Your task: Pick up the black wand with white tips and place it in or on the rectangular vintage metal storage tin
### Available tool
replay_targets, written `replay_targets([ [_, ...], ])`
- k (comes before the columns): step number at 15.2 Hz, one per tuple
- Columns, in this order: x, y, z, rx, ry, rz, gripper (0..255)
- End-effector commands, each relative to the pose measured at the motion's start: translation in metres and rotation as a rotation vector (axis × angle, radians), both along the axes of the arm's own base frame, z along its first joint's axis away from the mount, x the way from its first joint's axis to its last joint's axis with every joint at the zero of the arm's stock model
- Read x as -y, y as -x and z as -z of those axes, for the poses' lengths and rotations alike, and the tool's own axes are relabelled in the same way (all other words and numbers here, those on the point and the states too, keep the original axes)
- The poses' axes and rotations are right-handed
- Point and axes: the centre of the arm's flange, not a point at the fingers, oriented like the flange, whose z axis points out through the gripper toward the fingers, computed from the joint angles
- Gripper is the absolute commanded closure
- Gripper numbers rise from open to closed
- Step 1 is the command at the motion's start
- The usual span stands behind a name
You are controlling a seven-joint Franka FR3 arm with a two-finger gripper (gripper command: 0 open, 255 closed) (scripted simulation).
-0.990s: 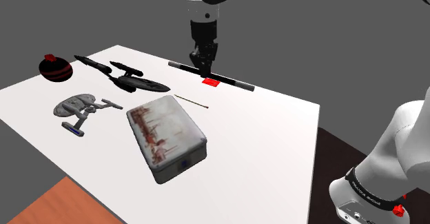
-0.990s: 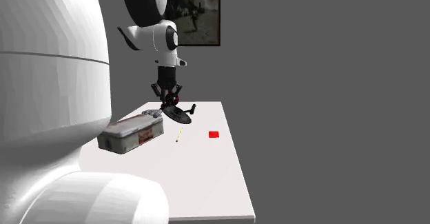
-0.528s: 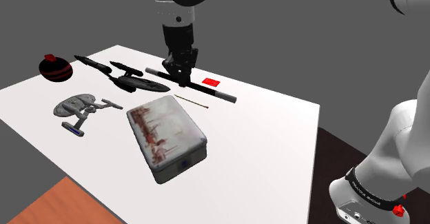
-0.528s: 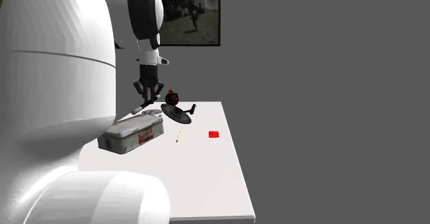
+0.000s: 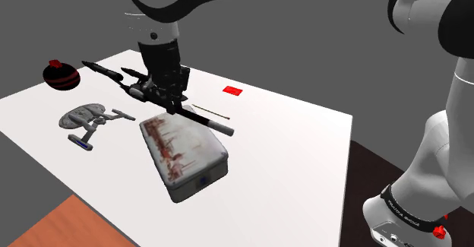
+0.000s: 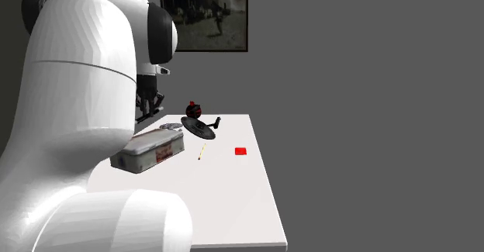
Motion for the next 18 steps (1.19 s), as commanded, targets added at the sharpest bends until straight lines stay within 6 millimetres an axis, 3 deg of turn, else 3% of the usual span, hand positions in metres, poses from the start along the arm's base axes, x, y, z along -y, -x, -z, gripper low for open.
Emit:
replay_targets([
  [1, -0.004, 0.001, 0.009, 0.001, 0.0, 0.001, 255],
  [13, -0.004, 0.001, 0.072, 0.001, 0.0, 0.001, 255],
  [18, -0.004, 0.001, 0.076, 0.001, 0.0, 0.001, 255],
])
